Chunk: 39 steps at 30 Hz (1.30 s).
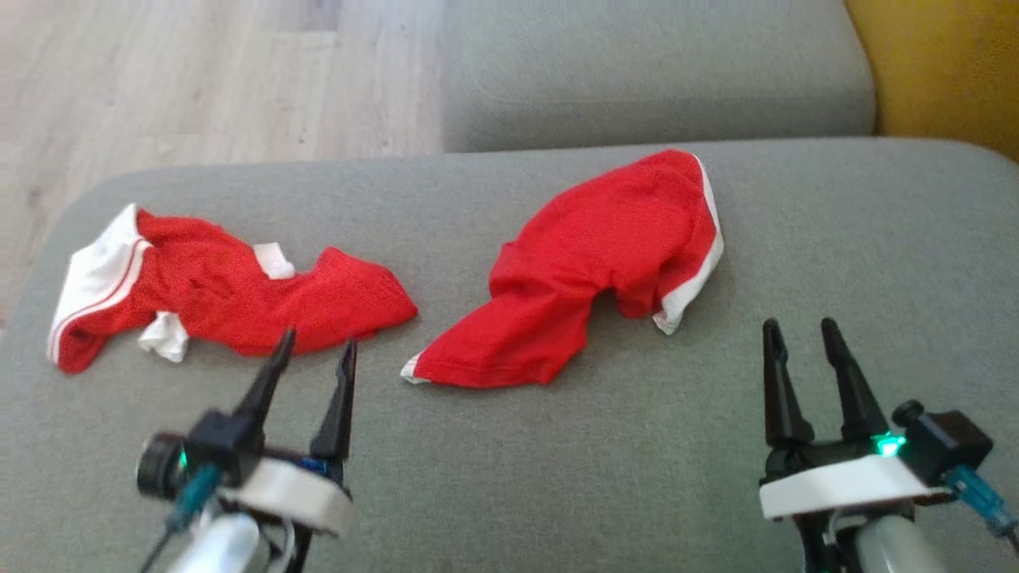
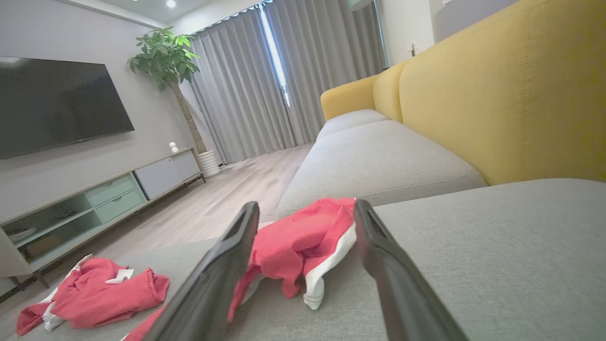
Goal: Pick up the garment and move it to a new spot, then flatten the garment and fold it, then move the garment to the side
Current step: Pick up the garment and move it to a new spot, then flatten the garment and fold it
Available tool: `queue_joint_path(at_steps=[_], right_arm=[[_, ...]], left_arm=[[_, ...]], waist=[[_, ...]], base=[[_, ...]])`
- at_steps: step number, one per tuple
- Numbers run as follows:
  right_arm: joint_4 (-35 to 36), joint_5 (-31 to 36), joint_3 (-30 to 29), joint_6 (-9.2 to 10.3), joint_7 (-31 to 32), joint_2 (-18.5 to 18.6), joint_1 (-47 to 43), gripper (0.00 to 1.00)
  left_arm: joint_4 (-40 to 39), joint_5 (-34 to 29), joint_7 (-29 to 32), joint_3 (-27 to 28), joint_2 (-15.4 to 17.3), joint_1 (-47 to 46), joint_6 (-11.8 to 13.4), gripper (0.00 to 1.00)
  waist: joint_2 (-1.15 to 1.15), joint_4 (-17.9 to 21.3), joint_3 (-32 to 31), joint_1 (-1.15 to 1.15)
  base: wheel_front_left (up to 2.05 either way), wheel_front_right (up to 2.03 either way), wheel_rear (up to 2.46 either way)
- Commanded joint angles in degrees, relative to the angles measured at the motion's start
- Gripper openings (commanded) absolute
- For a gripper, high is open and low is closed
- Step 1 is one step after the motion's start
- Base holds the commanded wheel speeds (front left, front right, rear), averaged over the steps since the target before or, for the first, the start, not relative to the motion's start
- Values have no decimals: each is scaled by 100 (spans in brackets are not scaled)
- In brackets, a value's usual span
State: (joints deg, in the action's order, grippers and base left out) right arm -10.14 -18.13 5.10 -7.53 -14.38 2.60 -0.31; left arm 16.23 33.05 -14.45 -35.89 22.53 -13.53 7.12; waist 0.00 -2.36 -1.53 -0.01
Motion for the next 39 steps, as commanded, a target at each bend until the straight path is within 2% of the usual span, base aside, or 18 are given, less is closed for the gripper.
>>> queue_joint_path(at_steps=[1, 8, 22, 30, 34, 39], right_arm=[[147, -2, 180, 4, -62, 28, 73, 100], [106, 38, 366, 4, -62, 28, -37, 100], [127, 209, 437, 4, -62, 28, -18, 100], [-32, 780, 903, 4, -62, 28, 359, 100], [-504, 1147, 1279, 4, 21, 28, 792, 100], [-1303, 1348, 1945, 4, 600, 28, 1572, 100]], left_arm=[[-296, -149, -53, 369, 24, -56, 77, 100], [-599, -537, -54, 860, -391, 774, 107, 100], [-543, -1058, -54, 1486, -867, 973, -386, 100], [-320, -1222, -54, 1589, -1034, 880, -626, 100], [-166, -1274, -54, 1610, -1154, 793, -695, 100], [-70, -1389, -54, 1584, -1287, 673, -823, 100]], waist=[[0, -47, -93, 1], [0, 42, -193, 1], [0, -32, -203, 1], [0, -460, -83, 1], [0, -795, -29, 1], [0, -1156, 139, 1]], base=[[0, 0, 0], [0, 0, 0], [0, 0, 0], [0, 0, 0], [0, 0, 0], [0, 0, 0]])
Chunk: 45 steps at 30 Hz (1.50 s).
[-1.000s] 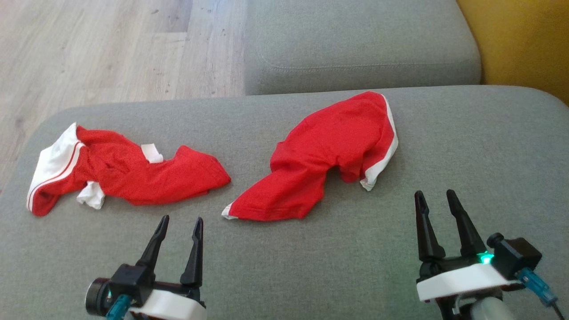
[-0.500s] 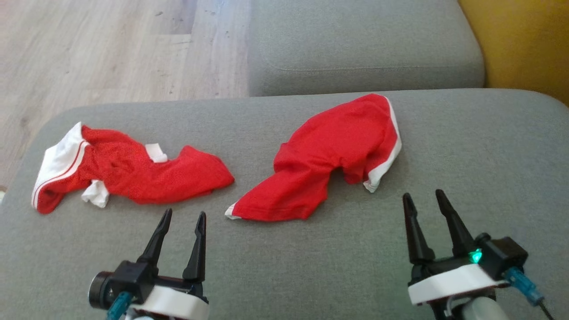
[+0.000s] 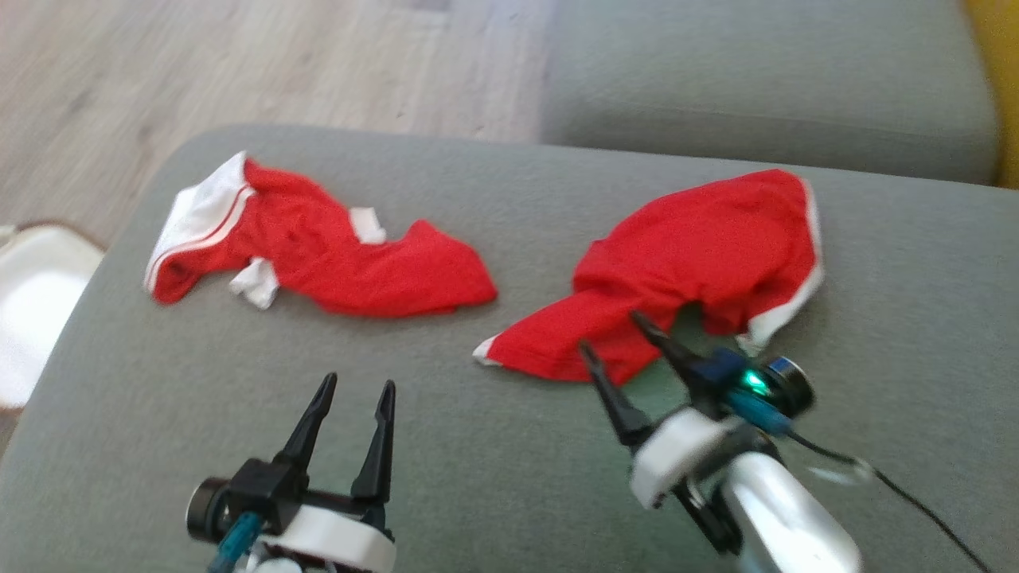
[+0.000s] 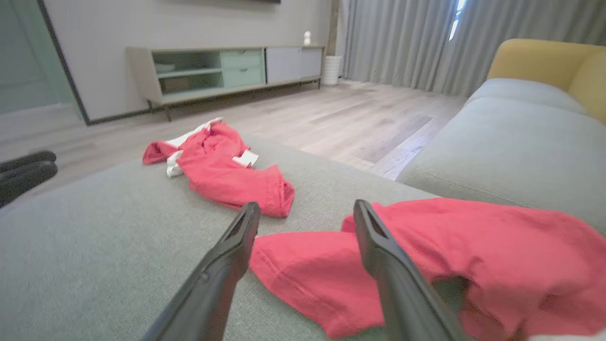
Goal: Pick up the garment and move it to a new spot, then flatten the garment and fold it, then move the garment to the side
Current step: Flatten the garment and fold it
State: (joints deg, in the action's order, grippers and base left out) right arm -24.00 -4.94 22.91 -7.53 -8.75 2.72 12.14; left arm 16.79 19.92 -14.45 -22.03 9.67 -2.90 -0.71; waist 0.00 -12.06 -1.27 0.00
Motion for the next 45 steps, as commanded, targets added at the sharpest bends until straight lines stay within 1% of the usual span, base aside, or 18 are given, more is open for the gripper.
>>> queue_joint_path(at_steps=[1, 5, 11, 14, 18, 25, 26, 27, 28, 29, 33, 34, 38, 41, 45], right_arm=[[-115, 74, 313, 4, 156, 17, 490, 100], [-888, 40, 794, 4, 457, 107, 1099, 100], [-2029, -18, 1541, 4, 884, 361, 1754, 100], [-2502, -15, 1791, 4, 966, 432, 1990, 100], [-2984, 162, 1984, 4, 851, 469, 2284, 100], [-3755, 110, 2099, 4, 867, 289, 2497, 100], [-3843, 50, 2112, 4, 893, 252, 2499, 89], [-3912, -8, 2124, 4, 898, 221, 2511, 16], [-3912, -8, 2124, 4, 898, 221, 2511, 16], [-3952, -54, 2131, 4, 855, 196, 2533, 0], [-3964, -267, 1919, 4, 419, 108, 2660, 0], [-3888, -338, 1746, 4, 65, 73, 2753, 0], [-3578, -478, 1451, 4, -424, 27, 2915, 0], [-3026, -804, 1348, 4, -555, 20, 3019, 0], [-2179, -1239, 1242, 4, -610, 18, 3401, 0]], left_arm=[[-99, -108, -54, 173, -17, -419, -81, 100], [1, -184, -54, 118, -119, -576, -207, 100], [81, -223, -54, 107, -320, -749, -297, 100], [106, -238, -54, 109, -392, -788, -339, 100], [184, -213, -54, 152, -458, -792, -378, 100], [235, -219, -54, 243, -485, -830, -470, 100], [229, -224, -54, 274, -487, -832, -474, 100], [221, -231, -54, 306, -490, -828, -476, 100], [221, -231, -54, 306, -490, -828, -476, 100], [208, -236, -55, 341, -495, -817, -476, 100], [180, -261, -55, 440, -520, -732, -482, 100], [183, -283, -55, 480, -527, -680, -490, 100], [169, -312, -55, 619, -521, -566, -491, 100], [142, -316, -55, 720, -525, -487, -498, 100], [153, -309, -55, 835, -531, -339, -503, 100]], waist=[[0, -251, 146, 0], [0, -500, 271, 0], [0, -858, 467, 0], [0, -997, 549, 0], [0, -1094, 638, 0], [0, -1132, 778, 0], [0, -1121, 787, 0], [0, -1103, 790, 0], [0, -1103, 790, 0], [0, -1076, 785, 0], [0, -890, 719, 0], [0, -765, 647, 0], [0, -494, 445, 0], [0, -343, 256, 0], [0, -210, -40, 0]], base=[[0, 0, 0], [0, 0, 0], [0, 0, 0], [0, 0, 0], [0, 0, 0], [0, 0, 0], [0, 0, 0], [0, 0, 0], [0, 0, 0], [0, 0, 0], [0, 0, 0], [0, 0, 0], [0, 0, 0], [0, 0, 0], [0, 0, 0]])
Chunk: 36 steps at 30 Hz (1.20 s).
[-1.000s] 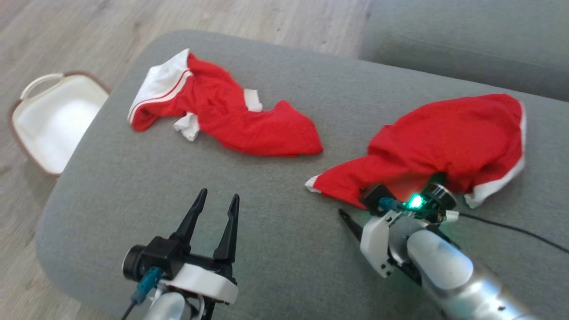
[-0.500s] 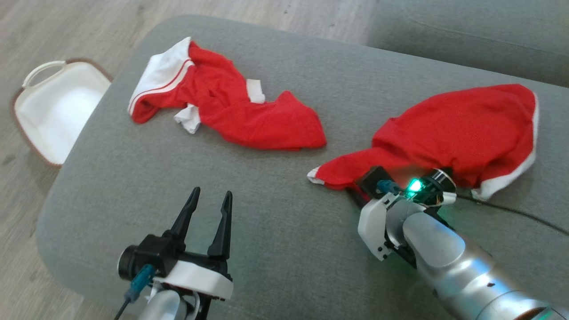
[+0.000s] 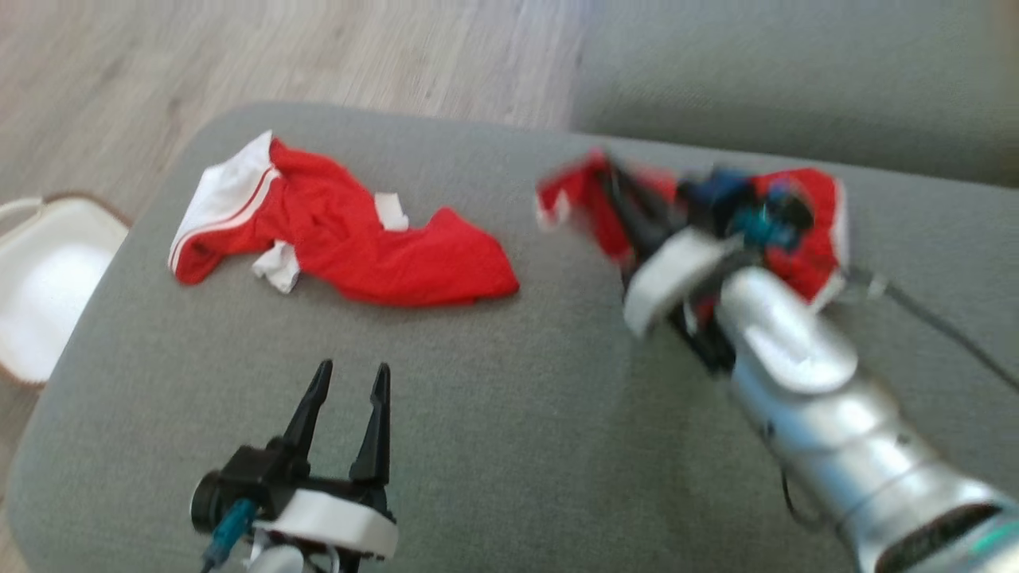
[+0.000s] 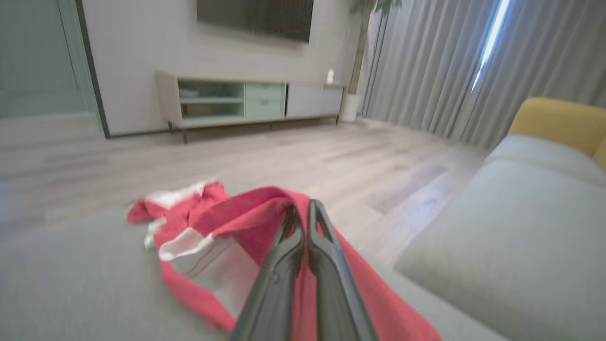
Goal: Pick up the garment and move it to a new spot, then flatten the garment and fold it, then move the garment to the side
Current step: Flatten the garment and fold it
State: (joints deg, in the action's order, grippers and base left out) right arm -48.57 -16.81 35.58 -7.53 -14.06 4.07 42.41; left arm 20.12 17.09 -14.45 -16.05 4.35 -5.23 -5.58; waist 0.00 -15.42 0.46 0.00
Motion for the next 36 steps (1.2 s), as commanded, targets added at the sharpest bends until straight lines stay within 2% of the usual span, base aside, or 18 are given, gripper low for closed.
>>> queue_joint_path(at_steps=[1, 6, 7, 10, 17, 19, 20, 21, 24, 29, 32, 36], right_arm=[[452, -83, -99, 4, -85, -118, 504, 0], [1199, -206, -969, 4, -92, -118, 1085, 0], [1197, -84, -1321, 4, -92, -114, 1210, 0], [1080, -120, -1783, 4, -93, 30, 1209, 0], [594, -658, -2369, 4, 433, 927, 324, 0], [187, -485, -2458, 4, 572, 1269, 104, 0], [-54, -276, -2445, 4, 608, 1423, 32, 87], [-327, -151, -2517, 4, 653, 1511, -13, 100], [-1066, 386, -2772, 4, 723, 1717, 2, 100], [-1546, 819, -3290, 4, 472, 1599, 180, 100], [-1512, 1132, -3466, 4, 167, 1378, 258, 100], [-939, 1449, -3436, 4, -55, 923, 125, 100]], left_arm=[[-165, -28, -55, 252, 0, -51, -15, 100], [-260, -49, -55, 366, -1, 186, 38, 100], [-310, -63, -55, 407, 17, 268, 45, 100], [-369, -87, -55, 460, 43, 347, 51, 100], [-412, -138, -55, 452, 43, 335, 18, 100], [-400, -144, -55, 427, 41, 303, -1, 100], [-382, -151, -55, 403, 43, 279, -13, 100], [-363, -154, -55, 384, 43, 251, -23, 100], [-340, -159, -55, 362, 38, 161, -40, 100], [-329, -147, -55, 388, 35, 105, -51, 100], [-296, -147, -55, 410, 35, 107, -58, 100], [-305, -131, -55, 487, 24, 120, -56, 100]], waist=[[0, 148, -307, 0], [0, 359, -431, 0], [0, 471, -446, 0], [0, 629, -445, 0], [0, 954, -289, 0], [0, 1051, -205, 0], [0, 1084, -170, 0], [0, 1110, -140, 0], [0, 1149, -58, 0], [0, 1218, -8, 0], [0, 1280, -44, 0], [0, 1401, -142, 0]], base=[[0, 0, 0], [0, 0, 0], [0, 0, 0], [0, 0, 0], [0, 0, 0], [0, 0, 0], [0, 0, 0], [0, 0, 0], [0, 0, 0], [0, 0, 0], [0, 0, 0], [0, 0, 0]])
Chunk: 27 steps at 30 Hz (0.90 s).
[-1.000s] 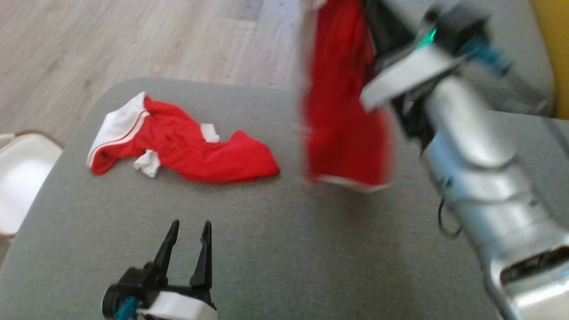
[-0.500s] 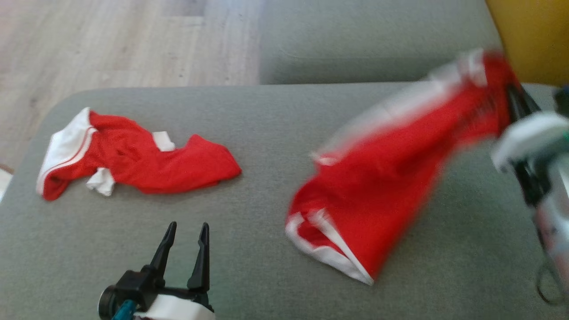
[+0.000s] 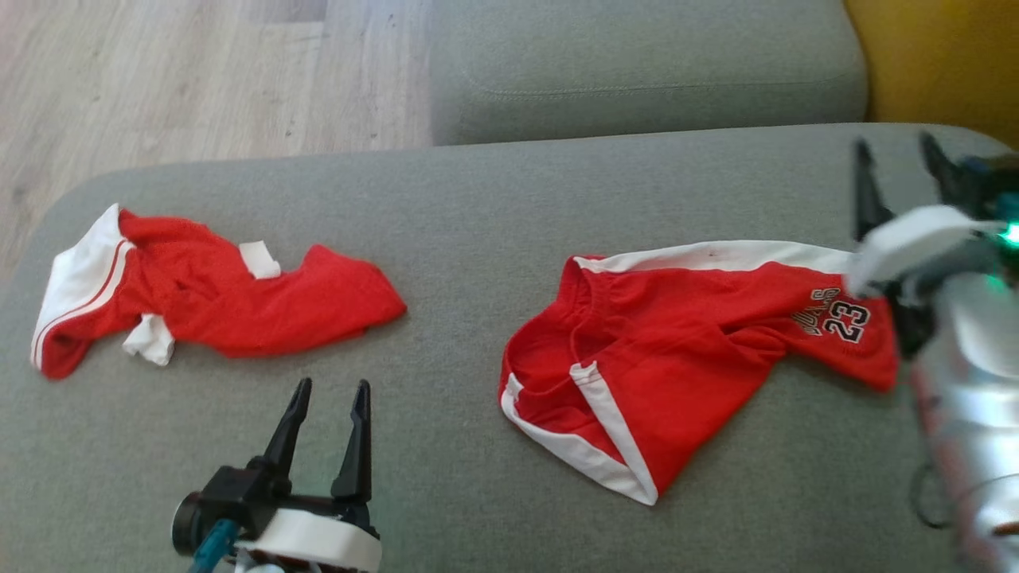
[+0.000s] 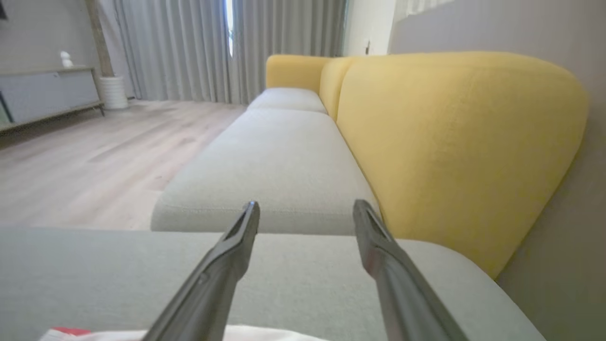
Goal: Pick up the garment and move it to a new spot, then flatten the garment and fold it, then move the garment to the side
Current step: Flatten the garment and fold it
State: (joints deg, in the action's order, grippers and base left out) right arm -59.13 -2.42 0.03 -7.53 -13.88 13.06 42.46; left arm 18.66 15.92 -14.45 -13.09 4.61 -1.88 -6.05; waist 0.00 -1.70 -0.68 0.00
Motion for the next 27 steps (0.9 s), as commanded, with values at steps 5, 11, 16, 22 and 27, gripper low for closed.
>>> queue_joint_path(at_steps=[5, 11, 16, 22, 27], right_arm=[[1621, 97, 299, 4, -108, -671, -646, 100], [3391, -37, 332, 4, -110, -1000, -2169, 100], [4219, -1189, 704, 4, -111, -1015, -3205, 100], [4515, -1670, 1124, 4, -111, -1017, -3648, 100], [4571, -1283, 1075, 4, -111, -1017, -3710, 100]], left_arm=[[-246, -36, -55, 273, -26, -169, 8, 100], [-286, -55, -55, 323, -76, -158, 7, 100], [-282, -94, -55, 325, -106, -140, -4, 100], [-256, -132, -55, 329, -126, -102, -24, 100], [-219, -168, -55, 312, -134, -104, -48, 100]], waist=[[0, 225, -132, 0], [0, 328, -246, 0], [0, 317, -281, 0], [0, 273, -295, 0], [0, 195, -306, 0]], base=[[0, 0, 0], [0, 0, 0], [0, 0, 0], [0, 0, 0], [0, 0, 0]])
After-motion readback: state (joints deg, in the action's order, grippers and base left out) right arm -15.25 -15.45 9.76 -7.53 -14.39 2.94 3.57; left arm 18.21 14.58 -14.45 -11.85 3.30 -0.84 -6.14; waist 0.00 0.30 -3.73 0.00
